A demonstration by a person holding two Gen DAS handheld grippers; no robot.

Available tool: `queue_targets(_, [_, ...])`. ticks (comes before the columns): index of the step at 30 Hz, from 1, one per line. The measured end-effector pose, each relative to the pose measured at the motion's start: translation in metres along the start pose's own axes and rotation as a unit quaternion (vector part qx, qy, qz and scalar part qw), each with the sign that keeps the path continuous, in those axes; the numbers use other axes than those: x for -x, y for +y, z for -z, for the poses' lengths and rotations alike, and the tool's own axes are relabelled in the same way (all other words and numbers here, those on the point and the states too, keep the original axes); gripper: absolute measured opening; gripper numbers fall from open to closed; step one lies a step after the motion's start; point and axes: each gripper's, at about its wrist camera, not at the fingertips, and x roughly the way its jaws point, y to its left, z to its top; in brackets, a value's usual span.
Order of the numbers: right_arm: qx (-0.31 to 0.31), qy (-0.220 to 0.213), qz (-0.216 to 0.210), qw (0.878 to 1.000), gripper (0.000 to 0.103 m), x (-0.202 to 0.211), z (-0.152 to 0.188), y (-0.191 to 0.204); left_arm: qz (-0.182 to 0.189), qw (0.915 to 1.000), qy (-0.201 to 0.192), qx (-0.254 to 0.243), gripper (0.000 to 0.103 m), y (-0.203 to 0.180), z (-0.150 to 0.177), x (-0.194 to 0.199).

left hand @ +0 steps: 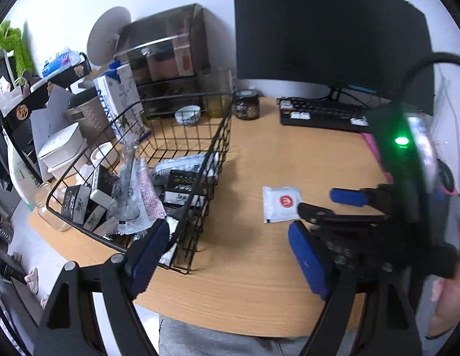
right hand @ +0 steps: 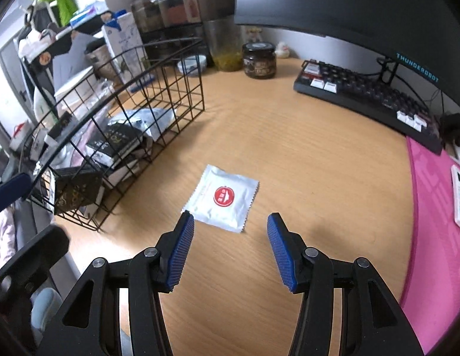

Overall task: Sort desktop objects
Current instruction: 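Move the right tool to the white sachet with red logo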

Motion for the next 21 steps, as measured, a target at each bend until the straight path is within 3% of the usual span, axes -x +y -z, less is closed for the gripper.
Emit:
queue_targets(3, [-0.004, -0.003, 0.001, 1.0, 0.051, 0.0, -0.003, -0.004, 0.05, 0.9987, 0.007, -0.002, 0.084, -0.008, 0.005, 0.007])
queue_targets(7, [-0.008, 0.003, 0.007, 1.0, 0.051, -0.007, -0.004, -0.006, 0.039, 0.9983, 0.042, -0.009, 0.084, -0.021, 0.017, -0.013])
queue_targets(11, [0.001, 0.015, 0.001, 1.0, 0.051, -0.02, -0.003, -0.001, 0.046, 0.9924, 0.096, 0.063, 0.084, -0.009, 0.033, -0.049])
queue_targets(21, [0.017, 0.025, -0.004, 1.0, 0.051, -0.056, -0.014, 0.016, -0.025, 0.9817, 0.11, 0.154, 0.084, 0.008, 0.044, -0.073])
